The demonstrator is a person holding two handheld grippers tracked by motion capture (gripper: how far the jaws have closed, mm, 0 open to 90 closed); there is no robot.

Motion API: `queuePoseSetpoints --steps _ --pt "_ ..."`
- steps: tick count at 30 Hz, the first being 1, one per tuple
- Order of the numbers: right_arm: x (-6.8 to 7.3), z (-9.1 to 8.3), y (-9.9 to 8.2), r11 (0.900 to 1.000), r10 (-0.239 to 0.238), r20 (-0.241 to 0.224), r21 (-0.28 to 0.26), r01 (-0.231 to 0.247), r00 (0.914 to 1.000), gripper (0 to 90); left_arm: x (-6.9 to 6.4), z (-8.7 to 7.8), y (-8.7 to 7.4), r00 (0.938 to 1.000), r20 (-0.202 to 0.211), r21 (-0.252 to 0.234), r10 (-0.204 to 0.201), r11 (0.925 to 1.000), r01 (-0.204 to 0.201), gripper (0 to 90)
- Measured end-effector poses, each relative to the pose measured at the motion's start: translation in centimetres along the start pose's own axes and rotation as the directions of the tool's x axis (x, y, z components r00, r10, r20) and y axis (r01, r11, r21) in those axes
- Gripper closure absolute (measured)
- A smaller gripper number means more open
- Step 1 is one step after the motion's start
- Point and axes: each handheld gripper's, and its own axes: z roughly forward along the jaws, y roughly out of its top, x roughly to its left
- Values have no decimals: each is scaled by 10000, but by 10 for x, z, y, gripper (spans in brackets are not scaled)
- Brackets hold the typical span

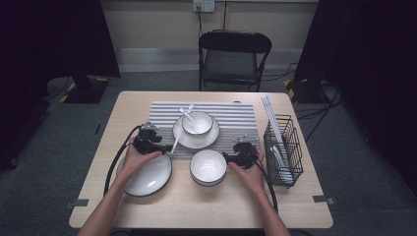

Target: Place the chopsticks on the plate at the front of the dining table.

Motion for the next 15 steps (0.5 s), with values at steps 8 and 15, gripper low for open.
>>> queuePoseSetpoints --steps 8,15 --pt "0 0 0 10000 3 1 1 -3 10000 190 -1 0 0 10000 34 74 -18 10000 18 301" --pt "0 0 0 10000 2 0 0 -2 10000 190 -5 2 1 9999 43 106 127 9999 -127 300"
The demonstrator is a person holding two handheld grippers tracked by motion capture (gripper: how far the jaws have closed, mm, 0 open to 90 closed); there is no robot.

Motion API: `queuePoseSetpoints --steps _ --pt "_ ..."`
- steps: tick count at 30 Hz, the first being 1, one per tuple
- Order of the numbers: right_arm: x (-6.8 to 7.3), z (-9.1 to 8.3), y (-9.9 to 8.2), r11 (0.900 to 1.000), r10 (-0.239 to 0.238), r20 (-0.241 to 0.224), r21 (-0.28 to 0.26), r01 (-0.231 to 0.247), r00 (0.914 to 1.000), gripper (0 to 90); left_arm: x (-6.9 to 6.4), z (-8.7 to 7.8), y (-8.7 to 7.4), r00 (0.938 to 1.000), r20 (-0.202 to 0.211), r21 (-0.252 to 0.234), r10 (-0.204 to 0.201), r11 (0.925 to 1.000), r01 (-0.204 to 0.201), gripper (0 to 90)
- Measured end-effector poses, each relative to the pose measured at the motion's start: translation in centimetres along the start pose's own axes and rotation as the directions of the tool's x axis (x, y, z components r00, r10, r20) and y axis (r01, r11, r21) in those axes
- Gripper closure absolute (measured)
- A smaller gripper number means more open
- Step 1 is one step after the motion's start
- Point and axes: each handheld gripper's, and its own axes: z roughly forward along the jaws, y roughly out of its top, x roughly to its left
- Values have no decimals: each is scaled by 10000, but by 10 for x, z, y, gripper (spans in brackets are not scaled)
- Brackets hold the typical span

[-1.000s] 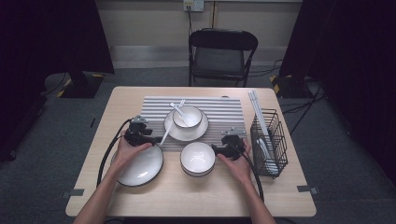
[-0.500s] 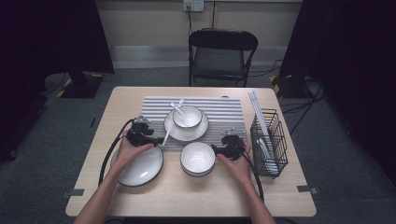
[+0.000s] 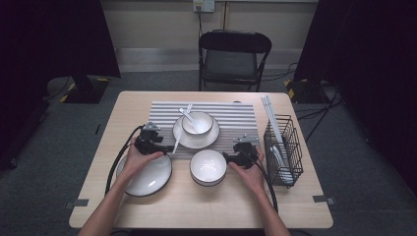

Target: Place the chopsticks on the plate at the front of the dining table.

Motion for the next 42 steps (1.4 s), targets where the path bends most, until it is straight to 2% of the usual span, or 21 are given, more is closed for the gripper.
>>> queuePoseSetpoints --steps 3,12,23,26,42 --pt "0 0 0 10000 -1 -3 -3 1 10000 190 0 0 0 10000 17 5 -47 10000 47 298" --pt "0 0 0 10000 0 -2 -1 0 10000 190 -2 1 1 9999 25 89 167 9998 -168 298" --pt "0 0 0 10000 1 -2 0 -1 10000 190 -4 3 1 9999 80 29 68 10000 -68 291" --pt "0 0 0 10000 -1 -3 -1 1 10000 190 -4 4 1 9998 47 43 195 9998 -195 289" --pt "0 0 0 10000 1 -4 0 -1 10000 190 -6 5 2 9995 214 92 237 9997 -239 281"
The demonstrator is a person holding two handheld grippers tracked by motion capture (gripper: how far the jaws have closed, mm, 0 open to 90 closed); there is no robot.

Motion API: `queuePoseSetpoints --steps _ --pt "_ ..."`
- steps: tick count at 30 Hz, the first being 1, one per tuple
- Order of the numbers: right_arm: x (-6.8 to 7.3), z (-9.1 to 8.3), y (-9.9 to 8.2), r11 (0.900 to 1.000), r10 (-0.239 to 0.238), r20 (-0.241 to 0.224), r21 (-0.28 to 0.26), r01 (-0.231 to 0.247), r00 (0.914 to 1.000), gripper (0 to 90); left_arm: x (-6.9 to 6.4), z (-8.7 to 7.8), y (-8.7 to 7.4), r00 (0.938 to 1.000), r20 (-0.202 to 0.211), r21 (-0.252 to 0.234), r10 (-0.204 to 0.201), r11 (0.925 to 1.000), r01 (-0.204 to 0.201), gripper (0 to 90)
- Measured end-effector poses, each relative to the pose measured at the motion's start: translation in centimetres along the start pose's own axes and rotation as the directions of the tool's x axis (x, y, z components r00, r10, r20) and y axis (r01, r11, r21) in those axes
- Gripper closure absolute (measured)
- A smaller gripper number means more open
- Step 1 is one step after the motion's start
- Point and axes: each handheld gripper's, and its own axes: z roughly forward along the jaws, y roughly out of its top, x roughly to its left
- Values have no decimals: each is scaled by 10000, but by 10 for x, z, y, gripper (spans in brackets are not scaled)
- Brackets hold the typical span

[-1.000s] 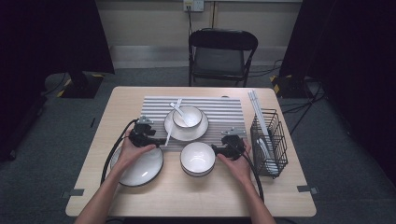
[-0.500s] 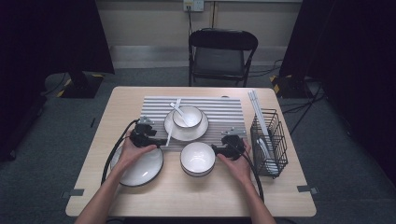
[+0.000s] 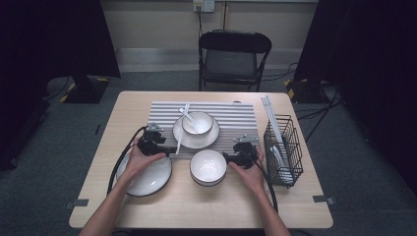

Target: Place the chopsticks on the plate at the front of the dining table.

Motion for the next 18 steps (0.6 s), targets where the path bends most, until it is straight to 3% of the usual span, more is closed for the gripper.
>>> queuePoseSetpoints --steps 18 --pt "0 0 0 10000 0 2 0 0 10000 190 -2 0 1 10000 87 -25 30 10000 -29 262"
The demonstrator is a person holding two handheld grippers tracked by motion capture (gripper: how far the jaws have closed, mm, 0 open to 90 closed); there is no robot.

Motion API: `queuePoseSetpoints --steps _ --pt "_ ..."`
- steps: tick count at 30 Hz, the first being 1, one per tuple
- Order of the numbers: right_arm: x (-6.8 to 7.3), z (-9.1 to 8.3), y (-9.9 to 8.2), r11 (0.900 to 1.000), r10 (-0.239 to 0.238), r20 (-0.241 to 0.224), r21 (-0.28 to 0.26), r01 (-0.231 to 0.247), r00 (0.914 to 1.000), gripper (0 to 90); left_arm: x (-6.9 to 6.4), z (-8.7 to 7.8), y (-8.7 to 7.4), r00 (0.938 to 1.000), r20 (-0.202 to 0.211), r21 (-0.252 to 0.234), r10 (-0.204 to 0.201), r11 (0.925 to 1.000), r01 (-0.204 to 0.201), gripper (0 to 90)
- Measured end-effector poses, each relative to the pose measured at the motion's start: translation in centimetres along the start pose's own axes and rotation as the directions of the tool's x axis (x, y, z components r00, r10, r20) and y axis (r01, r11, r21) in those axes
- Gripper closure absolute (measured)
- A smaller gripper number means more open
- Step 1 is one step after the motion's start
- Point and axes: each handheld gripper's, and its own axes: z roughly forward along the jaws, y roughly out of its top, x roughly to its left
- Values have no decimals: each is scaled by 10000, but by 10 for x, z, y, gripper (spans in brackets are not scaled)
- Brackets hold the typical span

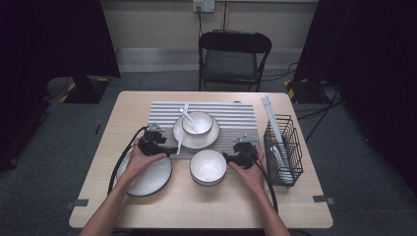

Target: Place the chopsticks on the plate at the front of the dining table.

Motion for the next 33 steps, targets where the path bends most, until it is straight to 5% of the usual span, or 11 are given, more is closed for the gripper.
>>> queuePoseSetpoints --steps 20,33 --pt "0 0 0 10000 -1 2 0 1 10000 190 -2 -1 0 10000 27 -144 -36 9999 36 250" --pt "0 0 0 10000 -6 4 0 6 10000 190 -11 -15 -2 9996 259 -306 130 9995 -122 209"
